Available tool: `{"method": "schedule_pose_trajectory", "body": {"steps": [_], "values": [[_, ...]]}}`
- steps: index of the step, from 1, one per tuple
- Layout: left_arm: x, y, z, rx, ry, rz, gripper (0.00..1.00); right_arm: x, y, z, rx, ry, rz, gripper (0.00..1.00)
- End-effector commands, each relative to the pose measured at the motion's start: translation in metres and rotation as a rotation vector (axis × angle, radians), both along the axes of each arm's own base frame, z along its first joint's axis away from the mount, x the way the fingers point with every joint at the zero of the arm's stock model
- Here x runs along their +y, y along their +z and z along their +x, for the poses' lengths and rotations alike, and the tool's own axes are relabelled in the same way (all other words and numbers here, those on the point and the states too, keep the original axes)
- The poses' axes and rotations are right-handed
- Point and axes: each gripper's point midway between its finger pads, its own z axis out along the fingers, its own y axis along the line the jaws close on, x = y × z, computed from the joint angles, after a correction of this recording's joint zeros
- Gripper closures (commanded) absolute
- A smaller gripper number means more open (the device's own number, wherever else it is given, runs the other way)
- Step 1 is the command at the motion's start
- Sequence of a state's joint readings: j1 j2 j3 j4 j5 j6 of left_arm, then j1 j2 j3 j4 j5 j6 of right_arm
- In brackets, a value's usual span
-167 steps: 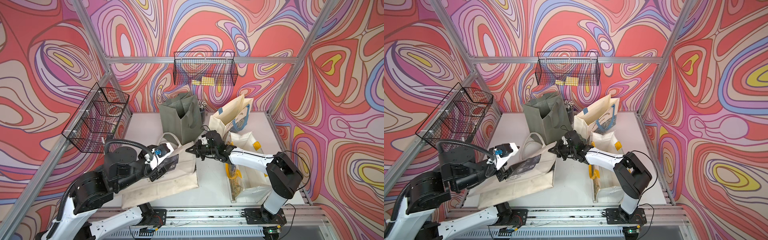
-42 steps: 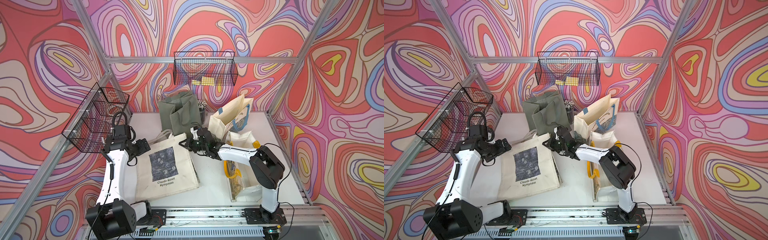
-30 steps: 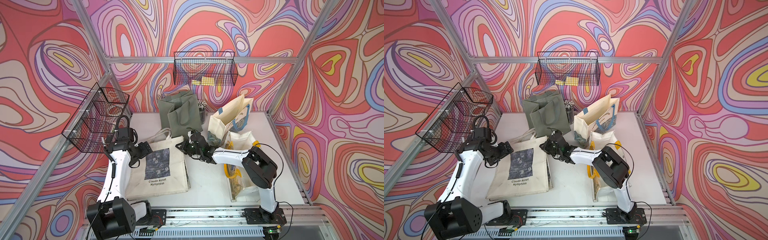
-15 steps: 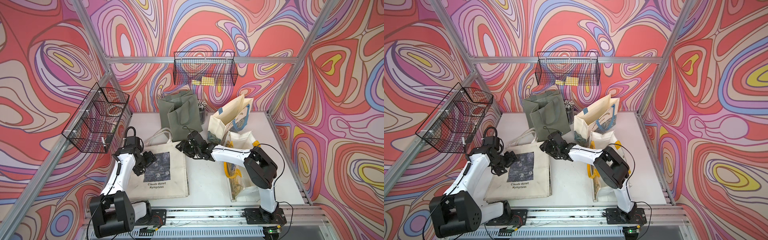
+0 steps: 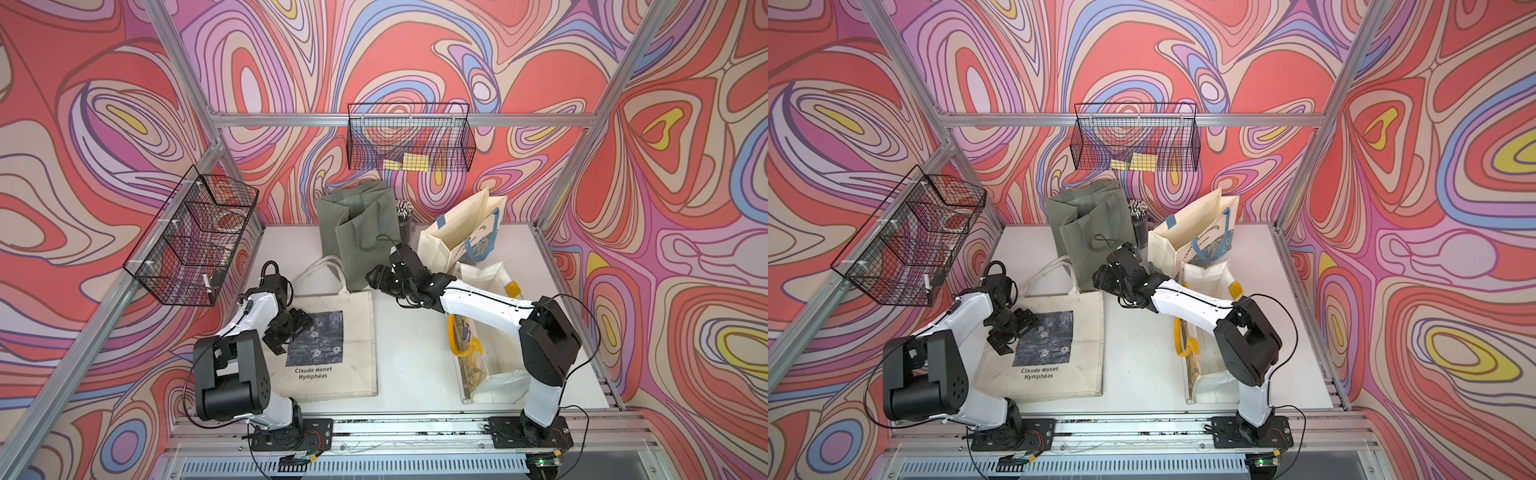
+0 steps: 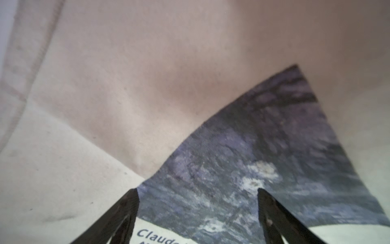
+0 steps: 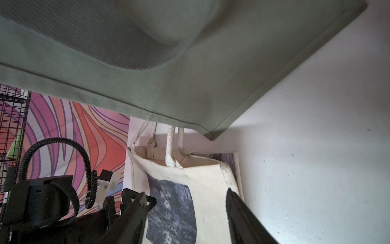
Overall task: Put away the canvas bag
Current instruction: Place the canvas bag at the center of the board, then move the canvas bag to the center of the board.
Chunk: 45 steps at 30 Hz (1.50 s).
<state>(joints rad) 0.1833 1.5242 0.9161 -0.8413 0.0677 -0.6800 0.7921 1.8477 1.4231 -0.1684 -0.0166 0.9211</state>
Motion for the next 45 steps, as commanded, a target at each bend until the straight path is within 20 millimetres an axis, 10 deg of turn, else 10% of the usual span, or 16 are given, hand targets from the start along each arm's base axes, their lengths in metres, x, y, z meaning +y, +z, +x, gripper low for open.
{"method": "schedule_pose_trajectory", "body": {"steps": [1, 12, 22, 29, 45], "values": [[0.025, 0.003, 0.003, 0.031, -0.001, 0.108, 0.11, -0.019, 0.017, 0.004, -0.091, 0.0, -0.081, 0.36], [0.076, -0.001, 0.03, 0.061, -0.074, 0.178, 0.16, -0.036, 0.024, 0.003, -0.135, 0.01, -0.118, 0.36], [0.0, 0.056, 0.042, -0.194, -0.217, 0.115, 0.17, -0.036, 0.022, 0.004, -0.185, 0.056, -0.178, 0.36], [-0.065, 0.018, 0.039, -0.135, -0.162, -0.049, 0.17, -0.042, 0.024, 0.003, -0.18, 0.048, -0.204, 0.35], [-0.033, -0.032, 0.048, 0.126, -0.293, 0.151, 0.18, -0.065, 0.021, 0.005, -0.173, -0.008, -0.258, 0.29]]}}
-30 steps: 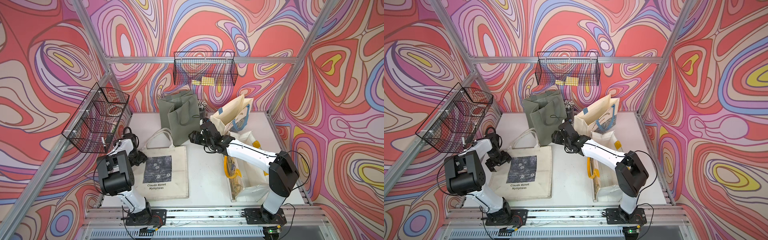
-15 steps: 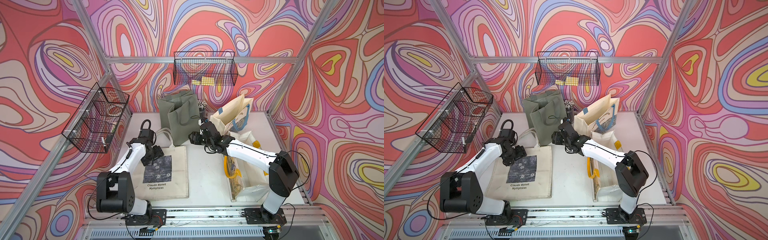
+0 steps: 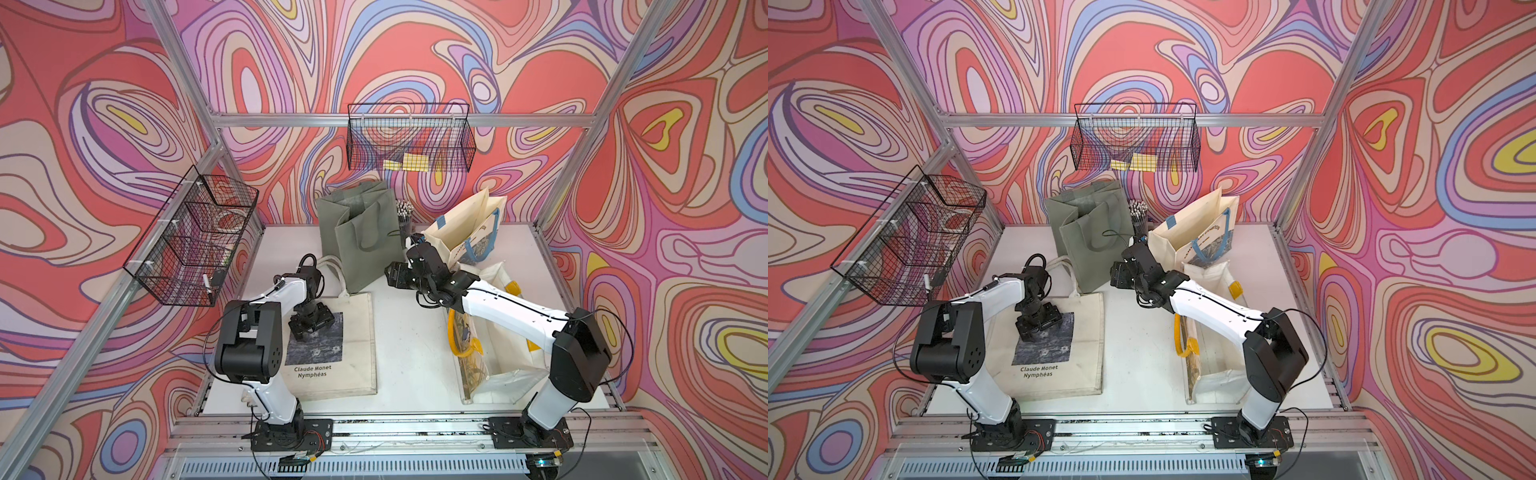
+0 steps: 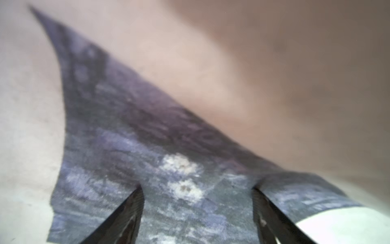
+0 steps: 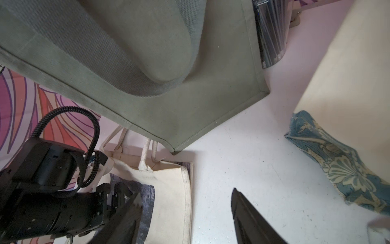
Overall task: Put away the canvas bag
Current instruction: Move the canvas bag to the center of the board.
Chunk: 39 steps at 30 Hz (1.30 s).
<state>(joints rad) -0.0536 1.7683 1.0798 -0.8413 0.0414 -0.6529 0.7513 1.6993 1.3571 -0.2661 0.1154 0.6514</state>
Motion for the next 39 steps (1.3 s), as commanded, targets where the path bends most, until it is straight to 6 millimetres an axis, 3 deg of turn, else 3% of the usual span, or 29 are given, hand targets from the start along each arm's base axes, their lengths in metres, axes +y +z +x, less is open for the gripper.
{"method": "schedule_pose_trajectory", "body": {"steps": [1, 9, 17, 21, 24, 27, 35, 39], "values": [[0.028, -0.008, 0.012, 0.028, -0.045, 0.148, 0.18, -0.007, -0.006, 0.003, 0.014, -0.016, -0.026, 0.29], [0.064, -0.023, 0.011, 0.131, -0.104, 0.139, 0.2, -0.013, -0.012, 0.012, 0.041, -0.032, -0.03, 0.29], [0.108, -0.012, 0.007, 0.16, -0.159, 0.208, 0.22, -0.008, -0.018, 0.016, 0.062, -0.006, -0.032, 0.29], [0.117, 0.0, 0.01, 0.133, -0.151, 0.228, 0.21, -0.008, -0.016, 0.016, 0.054, 0.004, -0.036, 0.28], [0.107, 0.024, 0.024, 0.002, -0.14, 0.208, 0.2, -0.008, -0.012, 0.015, 0.043, 0.018, -0.04, 0.29], [0.093, 0.064, 0.04, -0.172, -0.183, 0.215, 0.18, -0.01, -0.005, 0.012, 0.026, 0.031, -0.056, 0.29], [-0.002, 0.182, 0.089, -0.768, -0.525, 0.238, 0.13, -0.025, 0.019, 0.001, -0.047, 0.072, -0.118, 0.29], [-0.018, 0.216, 0.121, -0.996, -0.527, 0.215, 0.11, -0.032, 0.026, -0.009, -0.06, 0.084, -0.119, 0.29]]}}
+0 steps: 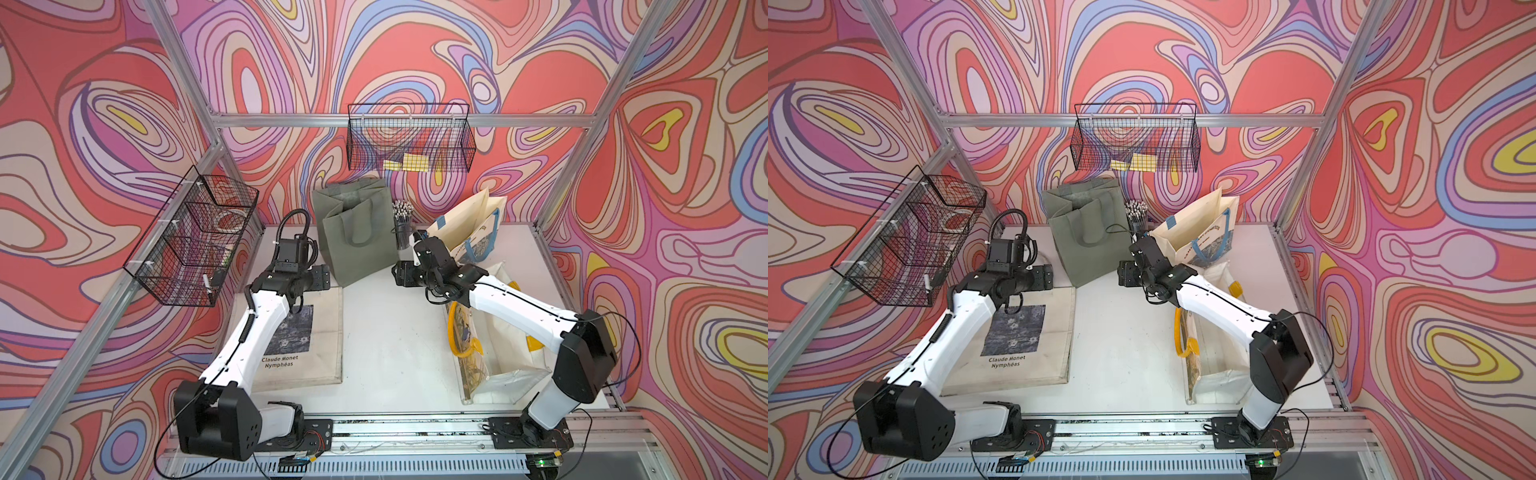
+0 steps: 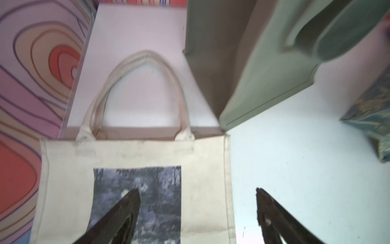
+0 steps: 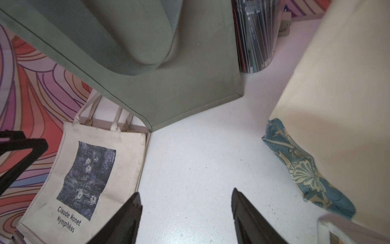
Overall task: Put away the canvas bag
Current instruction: Adjust the canvas bag at the center of the board.
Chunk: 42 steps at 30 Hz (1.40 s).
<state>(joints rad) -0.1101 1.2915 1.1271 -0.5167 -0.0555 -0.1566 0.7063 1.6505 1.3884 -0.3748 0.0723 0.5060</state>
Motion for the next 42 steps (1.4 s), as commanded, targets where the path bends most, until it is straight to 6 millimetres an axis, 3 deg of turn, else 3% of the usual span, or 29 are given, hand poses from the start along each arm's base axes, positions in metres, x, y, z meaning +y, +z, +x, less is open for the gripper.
{"method": "schedule_pose_trajectory", "body": {"steps": [1, 6, 11, 14, 18, 24, 33, 42], "values": [[-0.013, 0.022, 0.042, -0.176, -0.083, -0.019, 0.11, -0.011, 0.012, -0.01, -0.033, 0.018, -0.017, 0.29], [-0.03, 0.029, 0.084, -0.206, -0.164, -0.034, 0.09, -0.02, 0.018, -0.02, -0.042, 0.02, -0.01, 0.29], [-0.045, 0.026, 0.112, -0.248, -0.243, -0.052, 0.1, -0.025, 0.017, -0.024, -0.038, 0.01, -0.017, 0.29], [-0.049, 0.021, 0.126, -0.251, -0.257, -0.063, 0.17, -0.024, 0.017, -0.024, -0.034, 0.012, -0.017, 0.29], [-0.061, 0.026, 0.137, -0.274, -0.287, -0.132, 0.43, -0.023, 0.016, -0.024, -0.027, 0.014, -0.014, 0.29], [-0.063, 0.053, 0.138, -0.363, -0.284, -0.166, 1.0, -0.024, 0.016, -0.024, -0.025, 0.008, -0.007, 0.3], [-0.074, 0.093, 0.135, -0.449, -0.251, -0.214, 1.0, -0.018, 0.014, -0.02, -0.025, 0.021, -0.012, 0.3], [-0.095, 0.115, 0.12, -0.484, -0.198, -0.162, 1.0, -0.019, 0.016, -0.021, -0.031, 0.026, -0.012, 0.3]]}}
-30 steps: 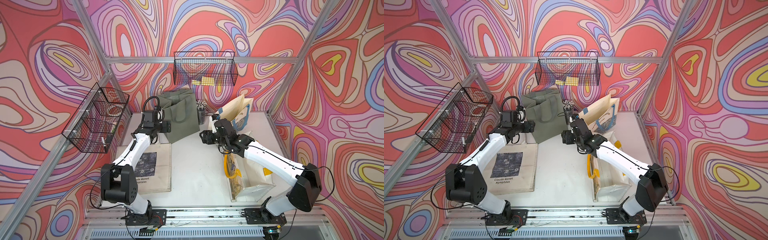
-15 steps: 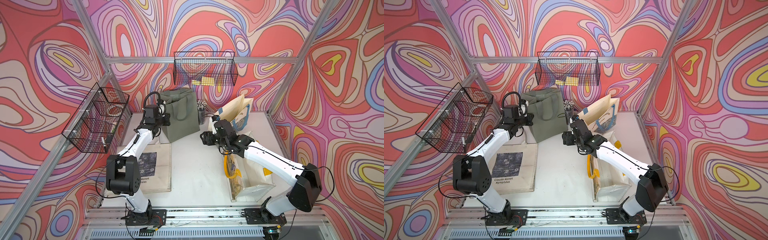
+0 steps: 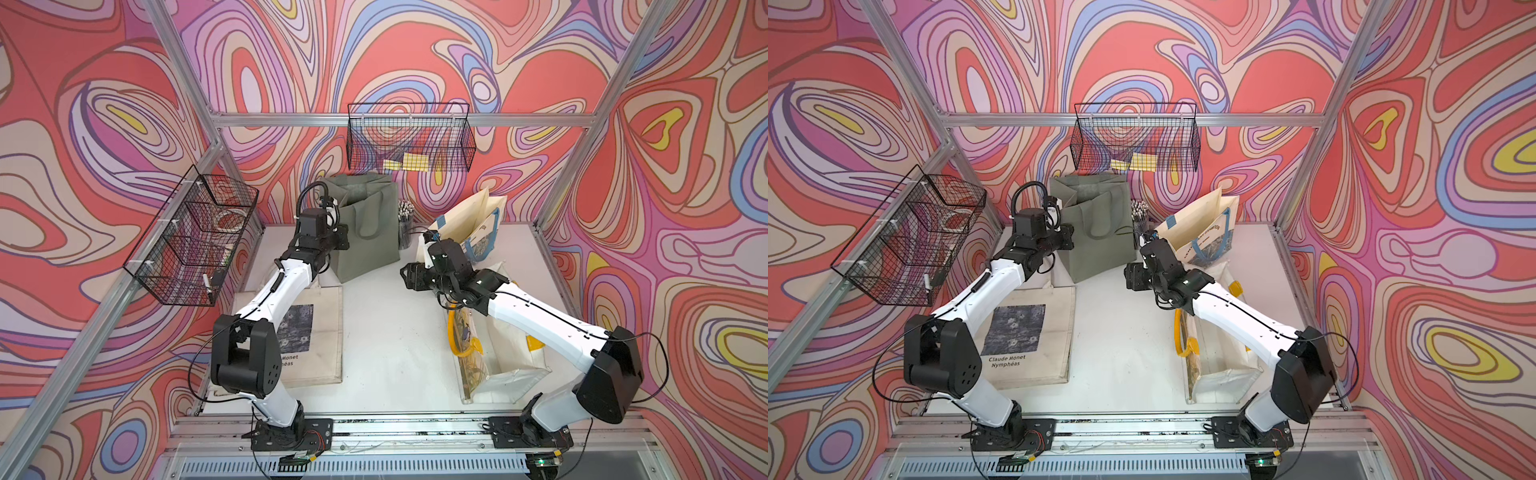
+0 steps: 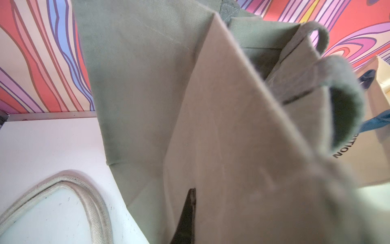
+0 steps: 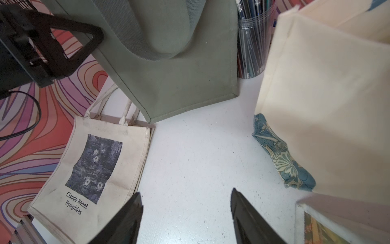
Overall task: Put away the canvas bag
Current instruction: Adjust the canvas bag at the center of the board.
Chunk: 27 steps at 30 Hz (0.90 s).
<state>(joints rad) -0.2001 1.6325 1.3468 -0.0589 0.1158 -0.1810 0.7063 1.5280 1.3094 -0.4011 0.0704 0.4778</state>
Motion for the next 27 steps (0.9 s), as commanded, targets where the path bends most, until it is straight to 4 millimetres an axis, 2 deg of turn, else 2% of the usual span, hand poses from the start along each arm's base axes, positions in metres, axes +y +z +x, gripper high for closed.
{"method": "schedule_pose_trajectory", "body": {"steps": [1, 6, 11, 13, 15, 20, 25, 27], "values": [[-0.008, 0.07, -0.008, -0.163, 0.036, -0.002, 1.0, 0.0, 0.001, 0.001, -0.007, 0.007, -0.007, 0.3], [-0.01, 0.06, -0.033, -0.094, 0.117, 0.009, 1.0, 0.0, 0.002, 0.0, -0.012, 0.013, -0.003, 0.3], [-0.021, 0.05, -0.064, -0.057, 0.197, 0.088, 1.0, 0.001, 0.004, 0.0, -0.015, 0.02, 0.002, 0.3], [-0.03, 0.046, -0.075, -0.043, 0.225, 0.107, 1.0, 0.0, 0.005, -0.001, -0.018, 0.02, 0.002, 0.3], [-0.041, 0.033, -0.09, 0.0, 0.234, 0.139, 1.0, -0.001, 0.007, -0.002, -0.019, 0.018, 0.001, 0.3], [-0.061, 0.01, -0.119, 0.057, 0.273, 0.128, 1.0, -0.015, 0.01, -0.008, -0.034, -0.014, -0.016, 0.3], [-0.086, -0.001, -0.14, 0.079, 0.244, 0.127, 1.0, -0.034, 0.011, -0.014, -0.04, -0.06, -0.057, 0.3], [-0.097, -0.007, -0.145, 0.11, 0.206, 0.135, 0.93, -0.042, 0.011, -0.017, -0.038, -0.081, -0.067, 0.29]]}}
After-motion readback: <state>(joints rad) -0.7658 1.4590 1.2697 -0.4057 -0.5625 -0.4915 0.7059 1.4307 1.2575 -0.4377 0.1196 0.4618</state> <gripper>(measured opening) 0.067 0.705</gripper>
